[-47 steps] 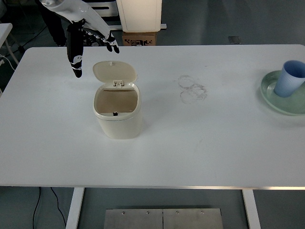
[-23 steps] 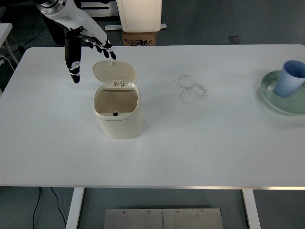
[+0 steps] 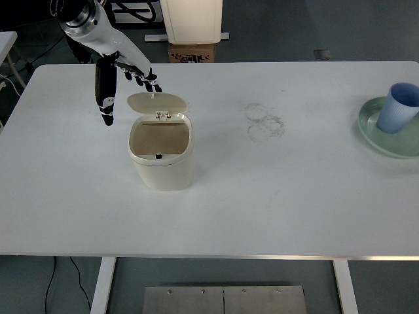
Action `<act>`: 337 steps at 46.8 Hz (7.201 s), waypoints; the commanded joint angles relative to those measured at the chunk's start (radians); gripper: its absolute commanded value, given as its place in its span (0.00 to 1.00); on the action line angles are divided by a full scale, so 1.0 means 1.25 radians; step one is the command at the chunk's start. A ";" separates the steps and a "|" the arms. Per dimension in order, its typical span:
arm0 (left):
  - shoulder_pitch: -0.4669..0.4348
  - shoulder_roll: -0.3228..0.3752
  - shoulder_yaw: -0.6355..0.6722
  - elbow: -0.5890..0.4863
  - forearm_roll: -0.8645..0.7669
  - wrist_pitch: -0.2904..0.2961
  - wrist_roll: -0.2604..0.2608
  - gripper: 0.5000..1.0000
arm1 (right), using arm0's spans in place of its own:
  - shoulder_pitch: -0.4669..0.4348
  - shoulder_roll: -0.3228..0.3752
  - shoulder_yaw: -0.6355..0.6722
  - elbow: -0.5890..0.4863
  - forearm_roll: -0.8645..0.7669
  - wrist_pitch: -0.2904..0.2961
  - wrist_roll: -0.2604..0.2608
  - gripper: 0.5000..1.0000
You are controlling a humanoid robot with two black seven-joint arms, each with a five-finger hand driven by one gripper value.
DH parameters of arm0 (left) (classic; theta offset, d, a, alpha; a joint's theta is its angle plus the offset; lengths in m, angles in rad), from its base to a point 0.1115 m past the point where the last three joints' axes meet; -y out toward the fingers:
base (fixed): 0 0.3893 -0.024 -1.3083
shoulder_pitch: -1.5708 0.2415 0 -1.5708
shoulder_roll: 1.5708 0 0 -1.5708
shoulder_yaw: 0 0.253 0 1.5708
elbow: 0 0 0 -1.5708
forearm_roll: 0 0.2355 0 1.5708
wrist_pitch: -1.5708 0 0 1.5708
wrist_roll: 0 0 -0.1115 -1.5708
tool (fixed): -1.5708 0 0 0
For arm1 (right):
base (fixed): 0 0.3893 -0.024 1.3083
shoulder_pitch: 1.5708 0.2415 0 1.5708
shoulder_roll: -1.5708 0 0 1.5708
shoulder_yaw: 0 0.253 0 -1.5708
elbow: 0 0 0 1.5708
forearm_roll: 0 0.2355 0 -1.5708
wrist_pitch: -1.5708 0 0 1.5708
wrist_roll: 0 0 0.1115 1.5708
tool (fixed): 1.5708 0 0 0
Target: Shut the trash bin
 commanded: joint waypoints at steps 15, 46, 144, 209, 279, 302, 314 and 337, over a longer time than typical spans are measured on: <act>0.028 -0.042 -0.030 0.004 0.001 0.000 0.001 1.00 | 0.000 0.000 0.000 0.000 0.000 0.000 0.000 0.98; -0.029 -0.041 -0.024 -0.005 0.005 0.000 0.000 1.00 | 0.000 0.000 0.000 0.000 0.000 0.000 0.000 0.98; 0.069 -0.050 -0.022 0.005 0.007 0.000 0.001 1.00 | 0.000 0.000 0.000 0.000 0.000 0.000 0.001 0.98; 0.159 -0.107 -0.047 0.065 0.019 0.000 0.001 1.00 | 0.000 0.000 0.000 0.000 0.000 0.000 0.000 0.98; 0.106 -0.065 -0.051 0.085 0.005 0.000 0.000 1.00 | 0.000 0.000 0.000 0.000 0.000 0.000 -0.001 0.98; 0.114 0.032 -0.051 0.170 -0.059 0.000 -0.001 1.00 | 0.000 0.000 0.000 0.000 0.000 0.000 0.000 0.98; 0.138 0.059 -0.052 0.261 -0.183 0.000 -0.001 1.00 | 0.000 0.000 0.000 0.000 0.000 0.000 -0.001 0.98; 0.218 0.057 -0.112 0.412 -0.330 0.066 -0.001 1.00 | 0.000 0.000 0.000 0.000 0.000 0.000 0.000 0.98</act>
